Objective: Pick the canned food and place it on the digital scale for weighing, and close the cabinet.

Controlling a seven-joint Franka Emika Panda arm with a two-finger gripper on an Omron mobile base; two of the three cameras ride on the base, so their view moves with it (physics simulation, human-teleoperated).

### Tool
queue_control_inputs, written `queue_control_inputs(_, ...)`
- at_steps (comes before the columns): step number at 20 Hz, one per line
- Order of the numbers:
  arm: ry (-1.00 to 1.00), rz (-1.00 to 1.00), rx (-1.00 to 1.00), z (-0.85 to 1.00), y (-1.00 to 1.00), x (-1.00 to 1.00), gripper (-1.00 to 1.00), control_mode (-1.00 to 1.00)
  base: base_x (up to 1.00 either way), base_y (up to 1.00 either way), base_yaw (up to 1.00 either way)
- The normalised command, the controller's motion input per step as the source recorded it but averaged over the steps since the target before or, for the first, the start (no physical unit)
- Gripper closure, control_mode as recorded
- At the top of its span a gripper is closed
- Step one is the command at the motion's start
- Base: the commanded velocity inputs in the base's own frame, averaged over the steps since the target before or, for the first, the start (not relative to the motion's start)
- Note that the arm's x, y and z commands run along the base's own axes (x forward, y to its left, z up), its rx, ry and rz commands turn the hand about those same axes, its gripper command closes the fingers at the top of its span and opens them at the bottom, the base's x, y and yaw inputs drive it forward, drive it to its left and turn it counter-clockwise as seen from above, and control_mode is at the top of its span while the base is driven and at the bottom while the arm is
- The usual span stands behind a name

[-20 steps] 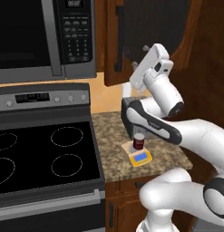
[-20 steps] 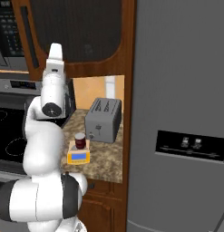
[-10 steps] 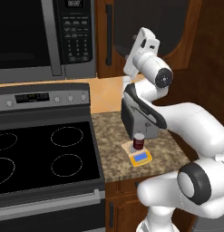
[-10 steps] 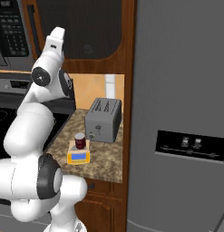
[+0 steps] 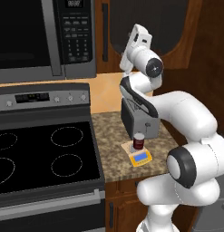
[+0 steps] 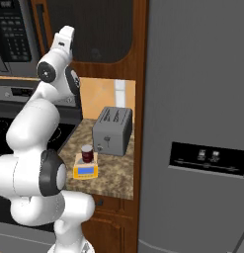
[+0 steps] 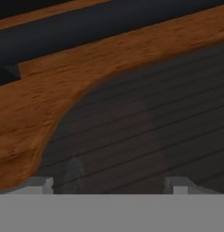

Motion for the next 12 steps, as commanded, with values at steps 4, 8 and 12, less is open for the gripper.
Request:
queue_control_inputs(4, 0.00, 0.00, 0.00, -0.36, 0.00, 1.00, -1.00, -1.00, 0.00, 0.00, 0.00)
queue_control_inputs(8, 0.01, 0.00, 0.00, -0.64, 0.00, 1.00, -1.00, -1.00, 0.00, 0.00, 0.00)
queue_control_inputs(12, 0.01, 0.00, 0.00, -0.82, 0.00, 1.00, -1.00, -1.00, 0.00, 0.00, 0.00)
